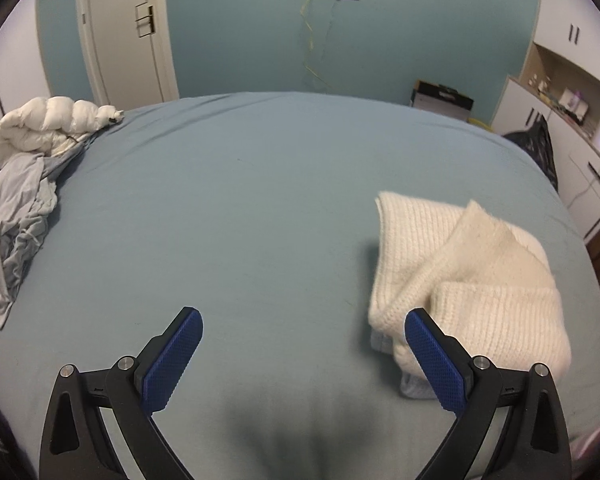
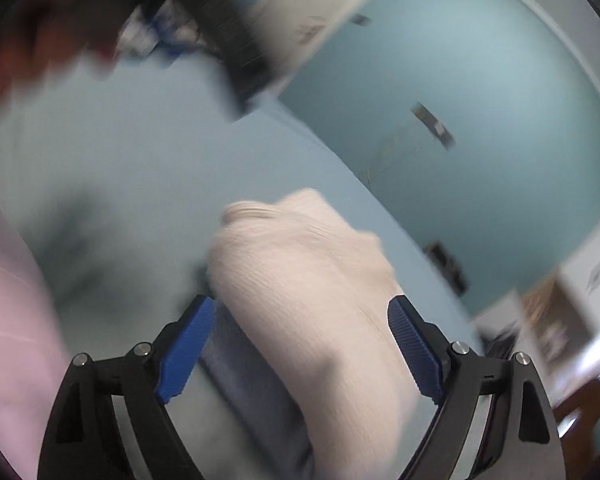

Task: Fold small clothes

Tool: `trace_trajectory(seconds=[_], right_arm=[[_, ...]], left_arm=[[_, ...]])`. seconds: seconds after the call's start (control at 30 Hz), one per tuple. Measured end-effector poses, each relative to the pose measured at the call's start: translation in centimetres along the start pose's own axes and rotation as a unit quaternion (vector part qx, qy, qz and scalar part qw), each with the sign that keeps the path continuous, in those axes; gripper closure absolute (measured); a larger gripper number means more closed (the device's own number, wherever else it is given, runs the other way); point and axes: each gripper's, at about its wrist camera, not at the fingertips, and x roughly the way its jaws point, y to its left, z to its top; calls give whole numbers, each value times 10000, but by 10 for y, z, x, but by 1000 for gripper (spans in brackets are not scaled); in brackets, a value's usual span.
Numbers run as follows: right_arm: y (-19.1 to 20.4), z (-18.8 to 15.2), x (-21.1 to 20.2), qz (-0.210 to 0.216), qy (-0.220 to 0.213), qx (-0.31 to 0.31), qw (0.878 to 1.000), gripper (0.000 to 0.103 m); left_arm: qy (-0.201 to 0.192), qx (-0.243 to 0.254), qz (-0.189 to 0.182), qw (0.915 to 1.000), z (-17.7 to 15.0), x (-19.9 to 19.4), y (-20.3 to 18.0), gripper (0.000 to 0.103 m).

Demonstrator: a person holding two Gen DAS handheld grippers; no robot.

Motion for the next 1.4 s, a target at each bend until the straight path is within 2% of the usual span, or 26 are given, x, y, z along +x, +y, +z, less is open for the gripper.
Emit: trace_trajectory(seconds=[0.07, 0.13, 0.2, 0.23, 0.27, 0.3, 0.37, 0.43, 0.47, 0.53, 0.6, 0.67, 0.77, 0.83, 0.9, 0.93, 1.0, 1.03, 1.1, 1.13, 1.17, 1.2, 1.23, 1.3, 1.37, 1.4], right_arm=[[-30, -25, -11, -12, 138, 559, 9983, 17], [-40, -52, -7, 22, 410, 835, 9957, 17], [-38, -63, 12, -10, 774, 983, 9921, 17], [-33, -67, 23, 129, 961, 1083, 9894, 17], [-30, -72, 32, 306, 1077, 1143, 9871, 17], [-25, -68, 41, 283, 1064, 1112, 9877, 19], [-21, -59, 54, -37, 1015, 1102, 9887, 47], [-26, -57, 56, -10, 888, 1380, 9864, 49], [-29, -59, 53, -26, 872, 1449, 9856, 55], [-33, -62, 44, -88, 991, 1559, 9827, 61], [-45, -75, 39, -250, 1131, 1707, 9785, 67], [-44, -88, 37, -369, 1332, 1776, 9743, 69], [-26, -97, 35, -445, 1640, 1560, 9730, 69], [-23, -96, 37, -427, 1759, 1584, 9706, 69], [-36, -97, 33, -225, 1934, 2160, 9568, 69], [-42, -95, 28, -32, 2040, 2593, 9440, 69], [-47, -84, 9, 206, 1831, 2947, 9377, 69], [-49, -74, -7, 300, 1456, 3016, 9418, 69], [-57, -58, -36, 350, 709, 3136, 9463, 60], [-63, -51, -44, 379, 414, 3265, 9435, 53], [-72, -44, -51, 374, 144, 3462, 9373, 24], [-84, -41, -48, 301, -20, 3660, 9301, 3], [-92, -37, -44, 170, -156, 3903, 9204, 1], [-106, -40, -20, 320, -38, 4158, 9089, 1], [-101, -43, 16, 744, 591, 4289, 8983, 1], [-95, -48, 30, 822, 919, 4259, 8963, 1]], left_arm=[[79, 66, -50, 9999, -3, 7, -13, 1], [159, 139, -127, 9997, -4, 13, -27, 1], [190, 311, -257, 9990, -6, 21, -45, 1], [203, 383, -286, 9987, -6, 23, -53, 1], [207, 458, -277, 9983, -6, 25, -60, 1], [194, 507, -244, 9982, -6, 27, -66, 1], [86, 571, -148, 9982, -7, 29, -78, 1], [-73, 577, -163, 9982, -7, 25, -87, 1], [-145, 580, -196, 9980, -8, 23, -91, 1], [-289, 640, -306, 9971, -8, 16, -100, 1], [-274, 782, -544, 9951, -9, 14, -113, 0], [-108, 919, -627, 9937, -13, 20, -123, 0], [141, 962, -461, 9942, -18, 39, -125, 0], [229, 846, -607, 9943, -21, 50, -118, 0], [262, 673, -684, 9950, -22, 57, -108, 0], [274, 611, -627, 9958, -21, 60, -104, 0], [387, 531, -642, 9958, -20, 66, -96, 0], [439, 493, -726, 9952, -21, 67, -95, 0], [461, 424, -775, 9950, -24, 68, -93, 0], [427, 457, -733, 9953, -26, 68, -94, 0], [373, 531, -676, 9956, -27, 66, -96, 0], [343, 585, -631, 9957, -27, 65, -97, 0], [310, 631, -569, 9959, -29, 64, -100, 0], [239, 687, -461, 9963, -30, 61, -101, 0], [178, 761, -379, 9962, -32, 60, -104, 0], [168, 793, -365, 9960, -32, 59, -106, 0]])
